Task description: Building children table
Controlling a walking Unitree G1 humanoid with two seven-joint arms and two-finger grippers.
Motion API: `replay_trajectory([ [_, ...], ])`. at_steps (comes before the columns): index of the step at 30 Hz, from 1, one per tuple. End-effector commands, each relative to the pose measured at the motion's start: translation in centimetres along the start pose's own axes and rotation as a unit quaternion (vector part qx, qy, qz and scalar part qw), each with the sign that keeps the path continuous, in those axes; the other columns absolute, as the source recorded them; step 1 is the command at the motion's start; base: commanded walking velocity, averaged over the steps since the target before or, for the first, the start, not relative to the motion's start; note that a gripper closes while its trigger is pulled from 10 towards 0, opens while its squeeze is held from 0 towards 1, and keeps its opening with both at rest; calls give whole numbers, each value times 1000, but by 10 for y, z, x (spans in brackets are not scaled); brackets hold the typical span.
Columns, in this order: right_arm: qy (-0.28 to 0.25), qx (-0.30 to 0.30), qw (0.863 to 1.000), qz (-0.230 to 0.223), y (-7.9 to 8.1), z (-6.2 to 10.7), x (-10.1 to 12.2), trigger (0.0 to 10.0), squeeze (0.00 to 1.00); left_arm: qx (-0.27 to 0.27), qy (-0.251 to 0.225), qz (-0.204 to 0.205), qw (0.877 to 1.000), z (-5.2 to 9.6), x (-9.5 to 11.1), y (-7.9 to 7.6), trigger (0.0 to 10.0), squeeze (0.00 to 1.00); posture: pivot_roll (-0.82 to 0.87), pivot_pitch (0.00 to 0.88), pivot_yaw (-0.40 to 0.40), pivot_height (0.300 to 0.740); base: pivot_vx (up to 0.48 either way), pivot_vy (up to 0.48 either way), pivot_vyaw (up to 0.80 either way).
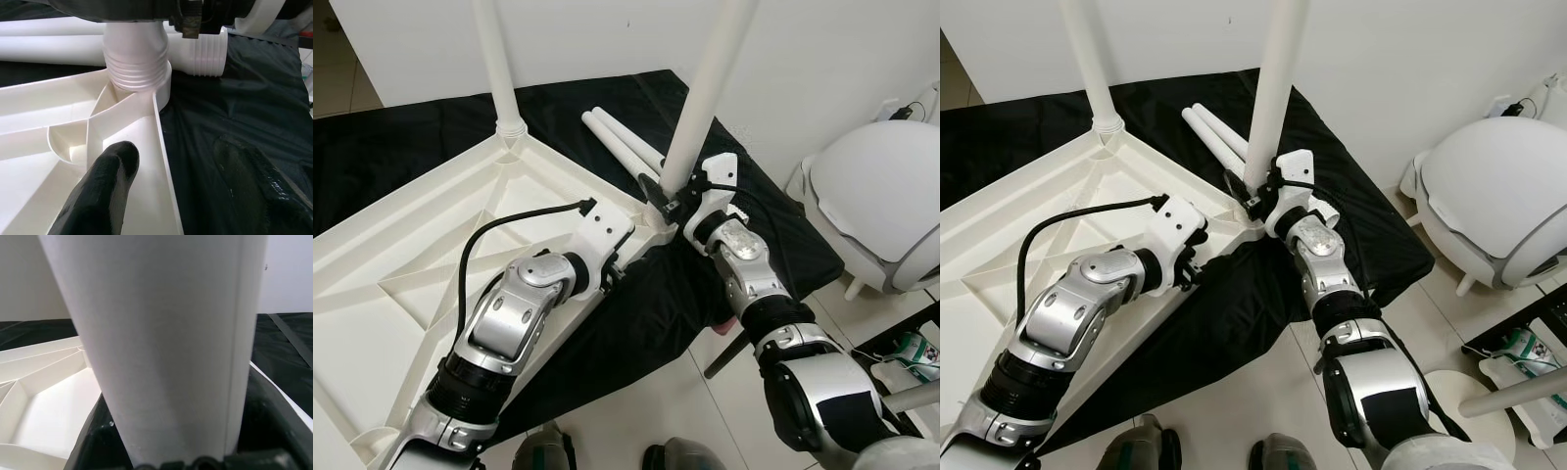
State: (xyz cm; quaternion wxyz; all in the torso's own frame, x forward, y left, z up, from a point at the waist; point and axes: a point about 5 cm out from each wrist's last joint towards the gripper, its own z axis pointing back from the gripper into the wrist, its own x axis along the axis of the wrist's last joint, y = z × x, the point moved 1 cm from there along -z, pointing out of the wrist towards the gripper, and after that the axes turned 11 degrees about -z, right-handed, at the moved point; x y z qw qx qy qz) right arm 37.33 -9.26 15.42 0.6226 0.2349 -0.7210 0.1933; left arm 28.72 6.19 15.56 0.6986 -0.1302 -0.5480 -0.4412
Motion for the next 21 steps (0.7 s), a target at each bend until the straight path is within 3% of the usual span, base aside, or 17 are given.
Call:
replay_trajectory([
  [1, 49, -5, 999, -19, 3, 6, -23, 10000, 0, 20, 7, -2, 1000, 2, -1, 0, 10000, 0, -11, 18, -16, 740, 0, 0, 0],
  [7, 67, -23, 997, 1, -2, 7, -26, 10000, 0, 21, 9, 0, 1000, 4, -2, 0, 10000, 0, -2, 25, -18, 740, 0, 0, 0],
  [21, 70, -62, 996, -1, -14, 15, -31, 10000, 0, 21, 12, 3, 1000, 6, -3, -1, 10000, 0, -5, 32, -18, 740, 0, 0, 0],
])
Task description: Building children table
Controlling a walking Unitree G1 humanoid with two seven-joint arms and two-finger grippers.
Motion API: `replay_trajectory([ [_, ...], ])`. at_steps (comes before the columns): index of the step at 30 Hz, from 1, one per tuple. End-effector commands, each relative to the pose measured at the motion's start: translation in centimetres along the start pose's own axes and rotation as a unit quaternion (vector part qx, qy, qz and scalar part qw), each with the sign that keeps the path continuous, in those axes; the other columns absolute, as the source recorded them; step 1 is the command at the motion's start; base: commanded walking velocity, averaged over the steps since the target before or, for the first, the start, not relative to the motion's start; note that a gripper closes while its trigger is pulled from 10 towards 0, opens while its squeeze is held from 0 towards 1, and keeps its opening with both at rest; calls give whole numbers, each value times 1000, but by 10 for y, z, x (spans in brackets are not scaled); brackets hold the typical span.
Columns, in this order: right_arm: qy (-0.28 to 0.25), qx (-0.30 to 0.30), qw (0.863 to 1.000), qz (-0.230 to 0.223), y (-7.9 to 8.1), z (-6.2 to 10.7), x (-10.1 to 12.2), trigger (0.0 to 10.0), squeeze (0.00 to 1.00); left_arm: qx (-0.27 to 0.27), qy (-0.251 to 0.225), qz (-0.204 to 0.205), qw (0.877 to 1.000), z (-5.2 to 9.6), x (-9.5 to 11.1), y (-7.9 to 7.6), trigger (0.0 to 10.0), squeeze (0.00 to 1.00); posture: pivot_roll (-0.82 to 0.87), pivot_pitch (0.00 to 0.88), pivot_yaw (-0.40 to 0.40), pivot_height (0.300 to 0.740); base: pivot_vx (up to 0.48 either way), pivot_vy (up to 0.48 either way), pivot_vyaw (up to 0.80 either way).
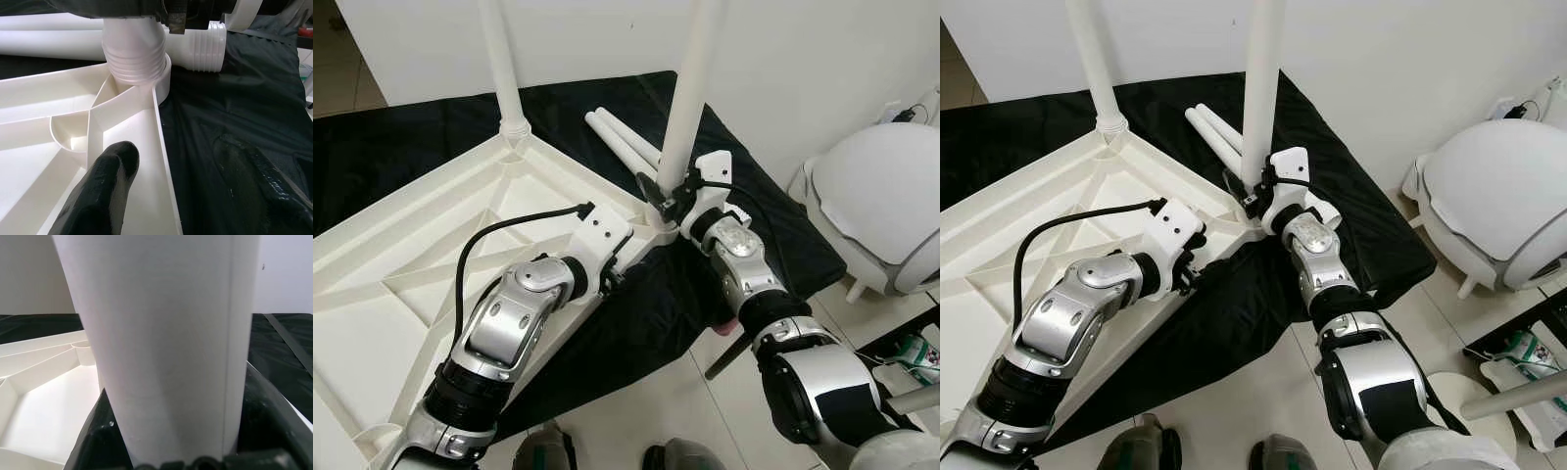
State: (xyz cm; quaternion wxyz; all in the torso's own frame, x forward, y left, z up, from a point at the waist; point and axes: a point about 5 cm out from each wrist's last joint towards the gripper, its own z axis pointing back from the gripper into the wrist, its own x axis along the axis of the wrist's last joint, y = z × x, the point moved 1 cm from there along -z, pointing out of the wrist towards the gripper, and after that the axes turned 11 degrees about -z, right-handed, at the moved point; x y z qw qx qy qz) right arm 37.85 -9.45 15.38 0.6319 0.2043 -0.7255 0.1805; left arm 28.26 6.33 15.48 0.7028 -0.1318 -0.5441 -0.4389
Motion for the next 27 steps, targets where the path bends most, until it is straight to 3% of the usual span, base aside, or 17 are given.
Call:
replay_trajectory([
  [1, 65, -35, 997, -12, -10, 18, -31, 10000, 0, 22, 8, -2, 1000, 2, -1, 2, 10000, 0, -6, 31, -17, 740, 0, 0, 0],
  [17, 68, -86, 994, -13, -25, 24, -33, 10000, 0, 20, 9, -4, 1000, 1, -1, 2, 10000, 0, -9, 28, -10, 740, 0, 0, 0],
  [27, 65, -121, 987, -88, -31, 25, -36, 10000, 0, 19, 8, -4, 1000, 1, 0, 2, 10000, 0, -8, 27, -8, 740, 0, 0, 0],
])
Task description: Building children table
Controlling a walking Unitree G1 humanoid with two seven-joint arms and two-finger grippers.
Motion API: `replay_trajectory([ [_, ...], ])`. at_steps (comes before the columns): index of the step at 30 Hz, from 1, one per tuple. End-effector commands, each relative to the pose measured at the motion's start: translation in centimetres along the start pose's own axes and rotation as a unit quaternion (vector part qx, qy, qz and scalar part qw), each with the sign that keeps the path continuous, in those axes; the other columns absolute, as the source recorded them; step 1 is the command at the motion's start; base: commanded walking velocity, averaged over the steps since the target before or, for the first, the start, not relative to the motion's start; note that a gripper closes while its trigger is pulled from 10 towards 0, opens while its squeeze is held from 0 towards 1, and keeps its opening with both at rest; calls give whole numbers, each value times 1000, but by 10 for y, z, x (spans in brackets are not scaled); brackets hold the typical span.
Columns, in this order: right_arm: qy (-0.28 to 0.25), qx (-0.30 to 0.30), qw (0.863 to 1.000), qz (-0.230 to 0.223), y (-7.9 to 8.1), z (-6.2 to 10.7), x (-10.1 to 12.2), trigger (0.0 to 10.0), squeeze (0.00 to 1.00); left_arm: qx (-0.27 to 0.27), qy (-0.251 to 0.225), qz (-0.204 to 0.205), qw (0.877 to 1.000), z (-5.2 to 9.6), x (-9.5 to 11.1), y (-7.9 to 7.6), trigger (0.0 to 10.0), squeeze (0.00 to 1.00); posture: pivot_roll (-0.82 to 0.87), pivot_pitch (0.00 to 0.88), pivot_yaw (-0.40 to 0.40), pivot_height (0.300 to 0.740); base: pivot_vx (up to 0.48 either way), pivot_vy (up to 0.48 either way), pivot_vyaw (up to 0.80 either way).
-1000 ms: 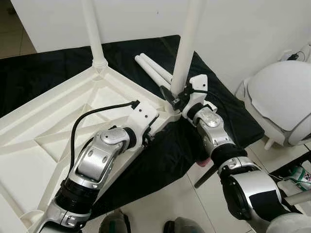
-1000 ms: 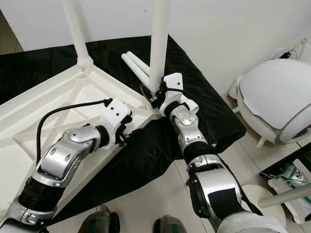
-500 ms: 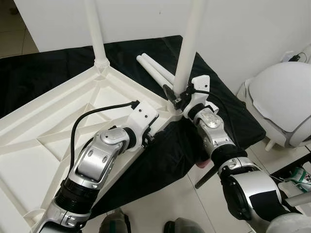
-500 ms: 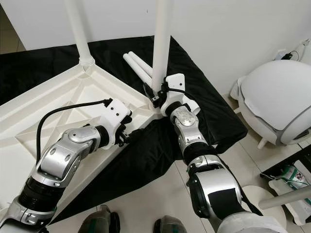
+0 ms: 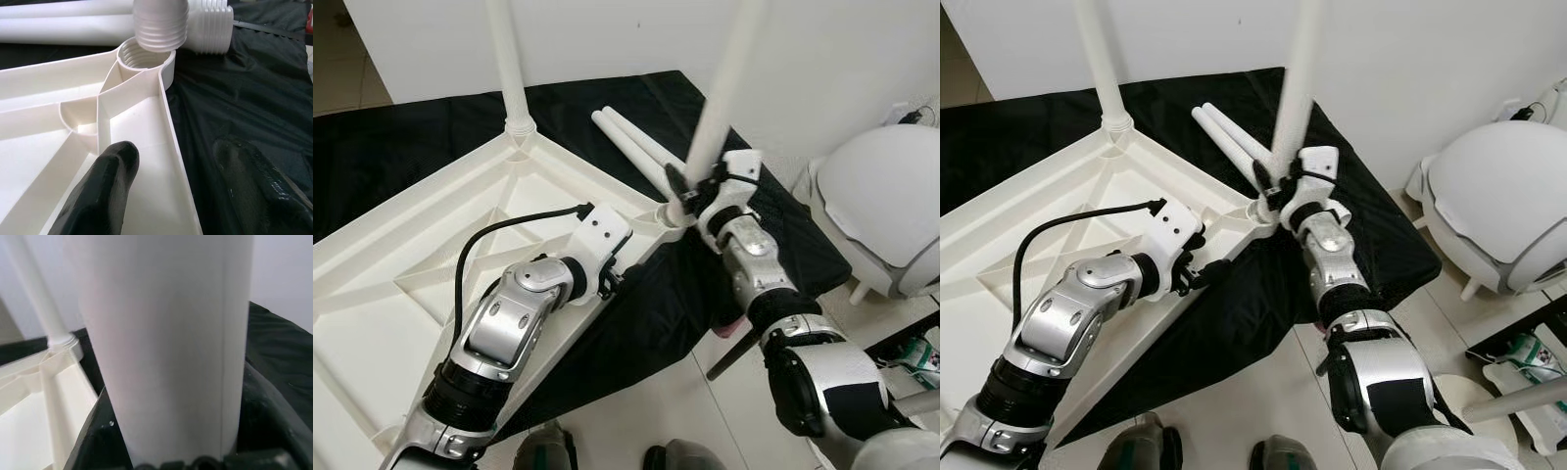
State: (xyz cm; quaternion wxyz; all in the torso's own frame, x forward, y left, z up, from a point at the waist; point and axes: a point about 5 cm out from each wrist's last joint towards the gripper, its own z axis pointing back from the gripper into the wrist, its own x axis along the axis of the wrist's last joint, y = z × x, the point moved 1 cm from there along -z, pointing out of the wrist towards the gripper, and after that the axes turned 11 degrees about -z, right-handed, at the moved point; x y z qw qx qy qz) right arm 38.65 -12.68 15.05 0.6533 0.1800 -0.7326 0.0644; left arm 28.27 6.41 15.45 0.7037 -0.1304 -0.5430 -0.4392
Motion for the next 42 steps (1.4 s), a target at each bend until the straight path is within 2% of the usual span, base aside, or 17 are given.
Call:
replay_trajectory([
  [1, 75, -23, 996, -37, -6, 14, -34, 10000, 0, 18, 6, -4, 1000, 1, 0, 2, 10000, 0, -8, 27, -8, 740, 0, 0, 0],
  [5, 76, -16, 995, -60, -3, 13, -35, 10000, 0, 19, 7, -4, 1000, 1, 0, 2, 10000, 0, -7, 28, -7, 740, 0, 0, 0],
  [7, 78, 2, 996, -41, 2, 12, -35, 10000, 0, 19, 6, -4, 1000, 1, 0, 2, 10000, 0, -8, 27, -7, 740, 0, 0, 0],
  [13, 73, 57, 995, -41, 17, 9, -33, 10000, 0, 18, 6, -4, 1000, 1, 0, 1, 10000, 0, -8, 27, -7, 740, 0, 0, 0],
  [27, 67, 87, 993, -37, 34, -6, -22, 10000, 0, 20, 5, -1, 1000, 2, 1, -1, 10000, 0, 8, 21, -16, 740, 0, 0, 0],
  [34, 72, 94, 992, -36, 38, -7, -23, 10000, 0, 19, 6, 0, 1000, 2, 1, -3, 10000, 0, 12, 23, -20, 740, 0, 0, 0],
  [42, 89, 142, 986, -6, 51, -1, -34, 10000, 0, 20, 9, 5, 1000, 4, -1, -6, 10000, 0, 17, 32, -26, 740, 0, 0, 0],
])
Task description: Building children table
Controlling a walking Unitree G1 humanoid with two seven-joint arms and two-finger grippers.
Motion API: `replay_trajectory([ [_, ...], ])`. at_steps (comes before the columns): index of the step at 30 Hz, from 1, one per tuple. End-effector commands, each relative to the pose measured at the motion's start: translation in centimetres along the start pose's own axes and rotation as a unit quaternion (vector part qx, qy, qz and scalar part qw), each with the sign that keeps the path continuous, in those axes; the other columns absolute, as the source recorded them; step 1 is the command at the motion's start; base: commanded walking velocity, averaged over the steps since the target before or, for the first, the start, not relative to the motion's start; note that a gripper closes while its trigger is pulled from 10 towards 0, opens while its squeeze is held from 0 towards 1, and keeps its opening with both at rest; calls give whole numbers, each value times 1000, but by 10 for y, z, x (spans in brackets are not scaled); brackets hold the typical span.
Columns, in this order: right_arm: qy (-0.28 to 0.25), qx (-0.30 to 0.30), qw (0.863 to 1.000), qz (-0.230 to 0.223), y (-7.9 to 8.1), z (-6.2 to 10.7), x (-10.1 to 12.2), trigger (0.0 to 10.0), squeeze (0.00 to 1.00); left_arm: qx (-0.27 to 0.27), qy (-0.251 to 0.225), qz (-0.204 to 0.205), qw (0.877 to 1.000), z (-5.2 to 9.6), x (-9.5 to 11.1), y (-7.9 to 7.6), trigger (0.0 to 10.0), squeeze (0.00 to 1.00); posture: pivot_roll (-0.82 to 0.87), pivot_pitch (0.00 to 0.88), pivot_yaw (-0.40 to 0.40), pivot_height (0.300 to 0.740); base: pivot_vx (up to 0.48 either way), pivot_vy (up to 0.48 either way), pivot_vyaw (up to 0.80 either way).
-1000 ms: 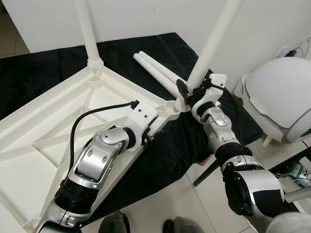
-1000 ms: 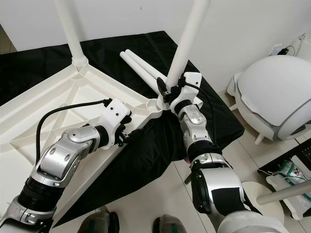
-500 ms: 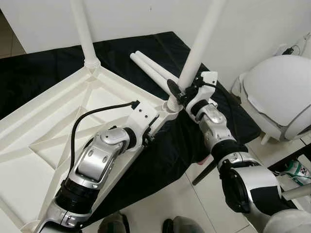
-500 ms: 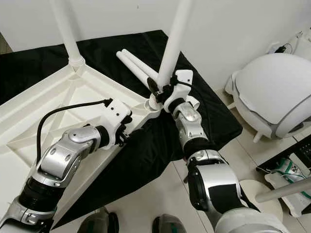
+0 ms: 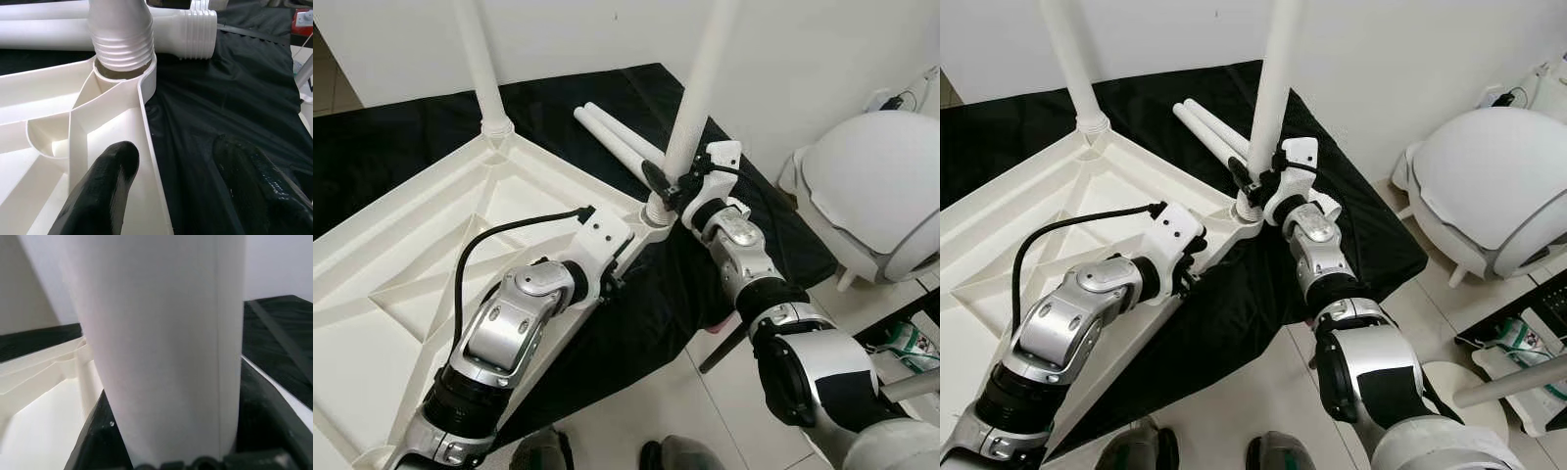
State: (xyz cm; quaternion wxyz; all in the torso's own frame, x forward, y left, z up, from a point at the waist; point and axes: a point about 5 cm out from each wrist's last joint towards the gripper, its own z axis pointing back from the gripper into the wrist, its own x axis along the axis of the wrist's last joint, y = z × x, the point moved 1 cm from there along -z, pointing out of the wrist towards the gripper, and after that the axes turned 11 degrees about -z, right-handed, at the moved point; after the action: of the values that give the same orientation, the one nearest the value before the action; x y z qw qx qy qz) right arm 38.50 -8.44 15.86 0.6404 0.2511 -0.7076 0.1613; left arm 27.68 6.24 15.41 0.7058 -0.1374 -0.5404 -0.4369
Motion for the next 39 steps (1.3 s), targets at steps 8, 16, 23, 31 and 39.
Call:
replay_trajectory([
  [8, 81, 42, 996, -14, 18, 11, -41, 10000, 0, 23, 11, 2, 1000, 2, -2, -2, 10000, 0, 14, 46, -27, 740, 0, 0, 0],
  [16, 84, 34, 996, 6, 14, 14, -42, 10000, 0, 27, 16, 9, 999, 5, -5, -3, 10000, 0, 18, 76, -36, 740, 0, 0, 0],
  [23, 53, 52, 996, 58, 13, 21, -36, 10000, 0, 29, 16, 14, 999, 5, -5, -3, 10000, 0, 12, 82, -37, 740, 0, 0, 0],
  [31, 94, -11, 995, -11, -6, 24, -44, 10000, 0, 29, 16, 13, 999, 4, -4, -3, 10000, 0, 5, 81, -33, 740, 0, 0, 0],
  [39, 105, -43, 991, -72, -11, 19, -42, 10000, 0, 28, 15, 12, 999, 5, -4, -2, 10000, 0, 9, 77, -30, 740, 0, 0, 0],
])
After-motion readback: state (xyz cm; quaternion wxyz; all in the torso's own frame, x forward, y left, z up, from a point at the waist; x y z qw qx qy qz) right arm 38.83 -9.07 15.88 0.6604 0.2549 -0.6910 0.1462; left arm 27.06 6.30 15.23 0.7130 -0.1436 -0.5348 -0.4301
